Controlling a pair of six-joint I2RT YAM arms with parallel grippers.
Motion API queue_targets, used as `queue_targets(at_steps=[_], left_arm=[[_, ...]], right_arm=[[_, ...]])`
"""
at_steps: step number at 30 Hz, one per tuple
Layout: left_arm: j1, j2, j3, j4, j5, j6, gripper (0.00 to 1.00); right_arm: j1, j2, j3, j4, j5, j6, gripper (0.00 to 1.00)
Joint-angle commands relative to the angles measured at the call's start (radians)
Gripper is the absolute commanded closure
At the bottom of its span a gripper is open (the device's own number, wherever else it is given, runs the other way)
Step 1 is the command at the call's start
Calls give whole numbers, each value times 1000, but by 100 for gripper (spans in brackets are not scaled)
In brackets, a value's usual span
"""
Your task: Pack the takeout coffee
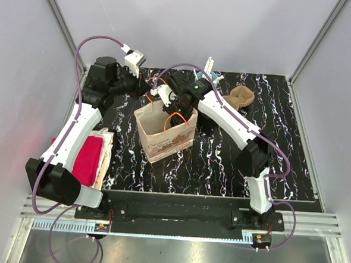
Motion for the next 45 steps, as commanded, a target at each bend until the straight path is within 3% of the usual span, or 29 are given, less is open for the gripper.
queue_targets(at_steps=[1,45], left_arm=[[-3,-32,-5,47,-7,-9,100],[-3,-35,-10,51,-2,-14,100]], right_arm=[[7,-52,-11,27,3,-14,100],[7,-54,-42,69,-19,-17,100]])
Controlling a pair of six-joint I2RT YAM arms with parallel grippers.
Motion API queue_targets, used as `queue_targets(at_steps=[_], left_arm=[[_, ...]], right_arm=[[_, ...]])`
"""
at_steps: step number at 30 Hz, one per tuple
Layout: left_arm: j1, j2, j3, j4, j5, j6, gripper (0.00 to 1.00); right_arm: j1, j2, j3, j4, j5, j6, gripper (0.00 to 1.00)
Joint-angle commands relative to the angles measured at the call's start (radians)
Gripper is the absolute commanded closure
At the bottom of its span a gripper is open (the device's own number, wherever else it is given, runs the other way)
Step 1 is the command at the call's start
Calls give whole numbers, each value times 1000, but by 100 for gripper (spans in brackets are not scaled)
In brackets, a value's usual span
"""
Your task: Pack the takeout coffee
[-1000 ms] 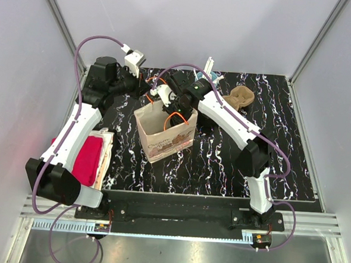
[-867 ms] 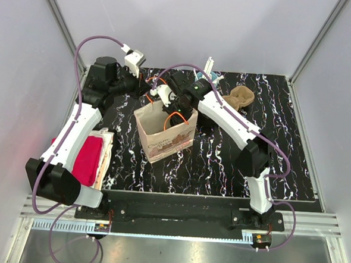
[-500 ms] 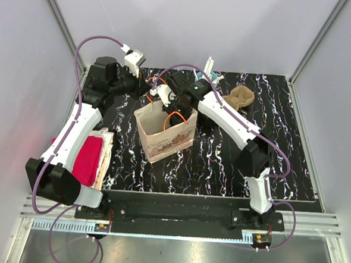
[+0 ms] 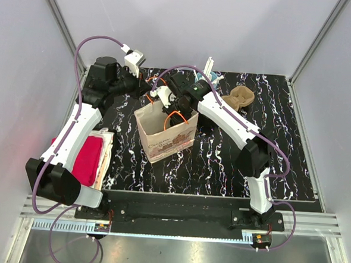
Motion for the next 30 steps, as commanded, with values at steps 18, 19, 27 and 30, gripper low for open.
queue_targets(at_steps=[18,19,27,30], left_arm=[[-3,-32,-10,50,-29,-11,100],[-3,-32,-10,50,-33,-11,100],[-3,-24,-7,46,-96,-18,100],[-3,-23,-2,46,-109,-17,100]], right_arm=[[9,-41,-5,28,-13,-10,100],[9,-39,-6,30,-16,-10,100],[9,-41,-11,30,-18,-11,100],[9,-43,-12,31,-19,-10,100]])
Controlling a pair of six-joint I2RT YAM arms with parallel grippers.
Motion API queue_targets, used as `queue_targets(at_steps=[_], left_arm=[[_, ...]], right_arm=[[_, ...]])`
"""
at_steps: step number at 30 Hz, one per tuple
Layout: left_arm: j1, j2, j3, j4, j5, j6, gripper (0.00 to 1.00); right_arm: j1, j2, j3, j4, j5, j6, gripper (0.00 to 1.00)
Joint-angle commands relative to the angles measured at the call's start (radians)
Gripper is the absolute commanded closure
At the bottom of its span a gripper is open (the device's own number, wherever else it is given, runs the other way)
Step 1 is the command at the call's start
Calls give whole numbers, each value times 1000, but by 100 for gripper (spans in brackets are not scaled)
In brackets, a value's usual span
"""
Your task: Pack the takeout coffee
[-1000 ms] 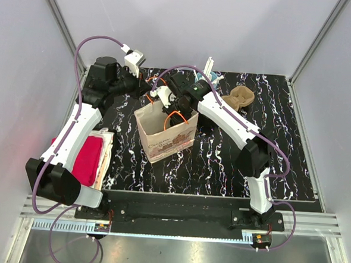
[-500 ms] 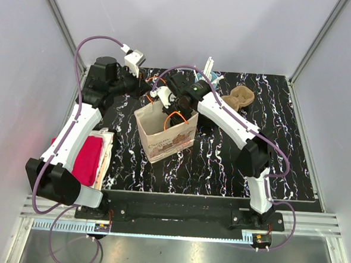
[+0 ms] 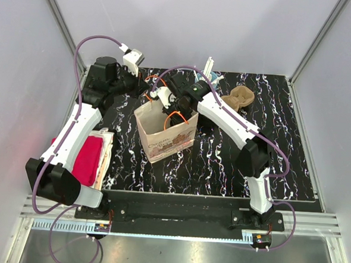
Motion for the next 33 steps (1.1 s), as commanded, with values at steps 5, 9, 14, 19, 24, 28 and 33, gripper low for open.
queue_targets(at_steps=[5,9,14,19,24,28,33], left_arm=[[-3,1,21,24,-67,-6,100],[-1,13,37,17,-85,-7,100],[-1,30,55,4,-105,-16,100],[-3,37,60,-3,-93,-26,100],[-3,45,72,-11,-105,-32,100],[-3,56,83,-19,-119,-36,100],[-1,64,92,-25,-145,-38,100]], right_arm=[[8,-43,-5,24,-19,-11,100],[8,-44,-8,23,-19,-9,100],[8,-41,-11,28,-13,-14,100],[8,-41,-13,37,4,-20,100],[8,-39,-20,38,14,-21,100],[8,-39,-25,41,16,-25,100],[8,-38,-25,43,14,-23,100]])
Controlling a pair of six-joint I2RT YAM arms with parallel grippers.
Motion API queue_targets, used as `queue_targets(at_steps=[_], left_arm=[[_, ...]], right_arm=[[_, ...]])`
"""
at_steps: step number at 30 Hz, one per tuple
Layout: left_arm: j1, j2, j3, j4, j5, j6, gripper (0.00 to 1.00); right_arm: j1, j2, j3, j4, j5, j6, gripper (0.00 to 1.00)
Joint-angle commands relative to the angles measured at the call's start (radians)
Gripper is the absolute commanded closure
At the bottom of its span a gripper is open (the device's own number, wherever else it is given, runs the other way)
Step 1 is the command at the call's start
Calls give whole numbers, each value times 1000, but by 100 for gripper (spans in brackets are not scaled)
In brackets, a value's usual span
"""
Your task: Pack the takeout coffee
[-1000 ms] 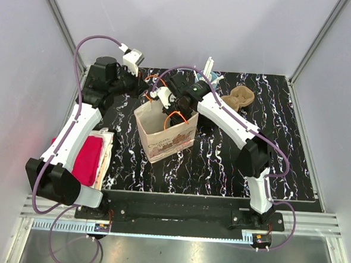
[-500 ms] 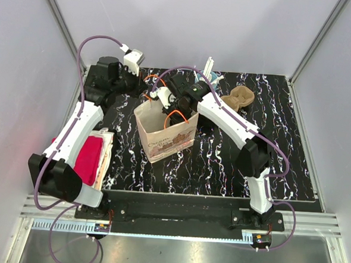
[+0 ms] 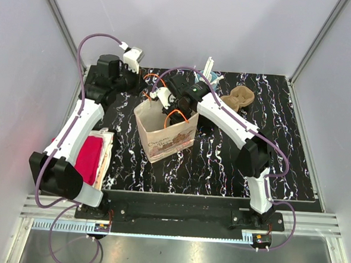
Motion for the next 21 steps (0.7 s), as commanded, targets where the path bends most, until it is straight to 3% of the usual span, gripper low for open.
queue_targets(at_steps=[1,21], left_arm=[[-3,12,48,11,-50,-9,100],[-1,38,52,-3,-104,-1,100]], right_arm=[[8,-39,-5,18,11,-12,100],[8,-36,-17,36,11,-14,100]])
